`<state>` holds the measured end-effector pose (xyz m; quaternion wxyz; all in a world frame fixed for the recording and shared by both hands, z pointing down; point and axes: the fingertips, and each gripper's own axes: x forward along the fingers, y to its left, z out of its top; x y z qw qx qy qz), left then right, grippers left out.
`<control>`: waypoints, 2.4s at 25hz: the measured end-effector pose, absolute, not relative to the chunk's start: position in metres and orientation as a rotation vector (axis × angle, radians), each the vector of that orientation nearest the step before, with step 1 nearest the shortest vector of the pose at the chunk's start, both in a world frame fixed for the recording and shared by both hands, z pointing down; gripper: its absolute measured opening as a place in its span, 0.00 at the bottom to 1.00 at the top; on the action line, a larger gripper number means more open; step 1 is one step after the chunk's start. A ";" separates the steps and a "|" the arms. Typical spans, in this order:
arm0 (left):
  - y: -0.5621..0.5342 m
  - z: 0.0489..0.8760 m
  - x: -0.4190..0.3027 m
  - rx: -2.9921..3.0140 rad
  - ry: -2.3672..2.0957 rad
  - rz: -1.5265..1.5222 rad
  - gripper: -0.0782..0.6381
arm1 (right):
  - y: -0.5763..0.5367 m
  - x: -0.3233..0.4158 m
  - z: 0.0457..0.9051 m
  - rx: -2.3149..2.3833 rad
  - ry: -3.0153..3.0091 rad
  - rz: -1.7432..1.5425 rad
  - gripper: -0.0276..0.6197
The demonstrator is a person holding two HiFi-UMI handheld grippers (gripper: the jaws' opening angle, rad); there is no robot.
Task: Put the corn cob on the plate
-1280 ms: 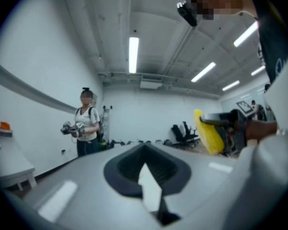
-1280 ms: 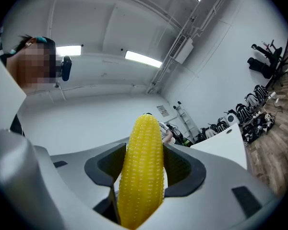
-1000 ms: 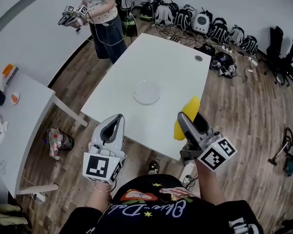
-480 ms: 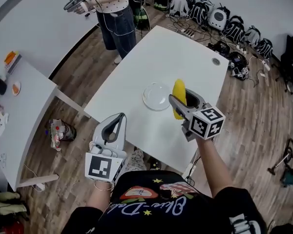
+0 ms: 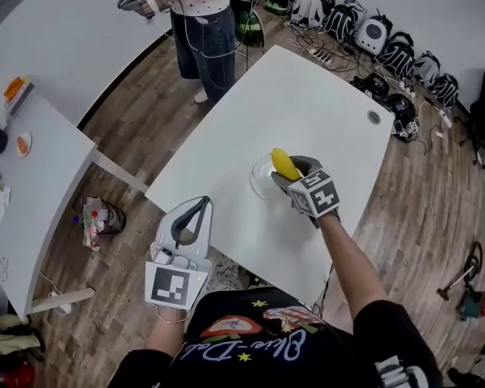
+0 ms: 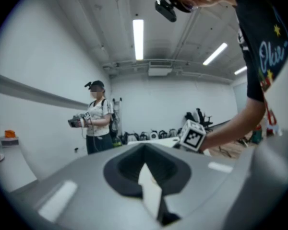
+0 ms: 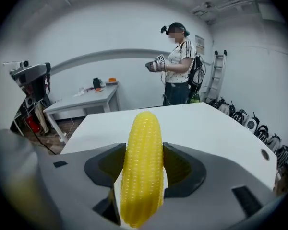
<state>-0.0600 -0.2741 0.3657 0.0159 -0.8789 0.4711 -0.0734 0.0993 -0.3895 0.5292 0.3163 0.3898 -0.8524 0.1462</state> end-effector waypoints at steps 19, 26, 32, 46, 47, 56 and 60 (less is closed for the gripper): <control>-0.299 0.381 -0.074 -2.765 1.481 -0.251 0.10 | -0.410 0.071 0.599 0.758 -2.048 0.371 0.43; -0.313 0.365 -0.064 -2.751 1.428 -0.272 0.10 | -0.400 0.077 0.525 0.981 -2.310 0.365 0.43; -0.322 0.345 -0.030 -2.809 1.281 -0.159 0.10 | -0.364 0.114 0.439 1.363 -2.584 0.439 0.07; -0.315 0.337 0.027 -2.921 1.054 -0.089 0.10 | -0.301 0.149 0.361 1.604 -2.664 0.298 0.07; -0.314 0.337 0.027 -2.923 1.053 -0.092 0.10 | -0.300 0.149 0.363 1.601 -2.662 0.309 0.07; -0.311 0.333 0.022 -2.937 1.079 -0.078 0.10 | -0.299 0.148 0.357 1.630 -2.663 0.277 0.07; -0.313 0.333 0.016 -2.922 1.090 -0.080 0.10 | -0.302 0.149 0.358 1.645 -2.650 0.274 0.07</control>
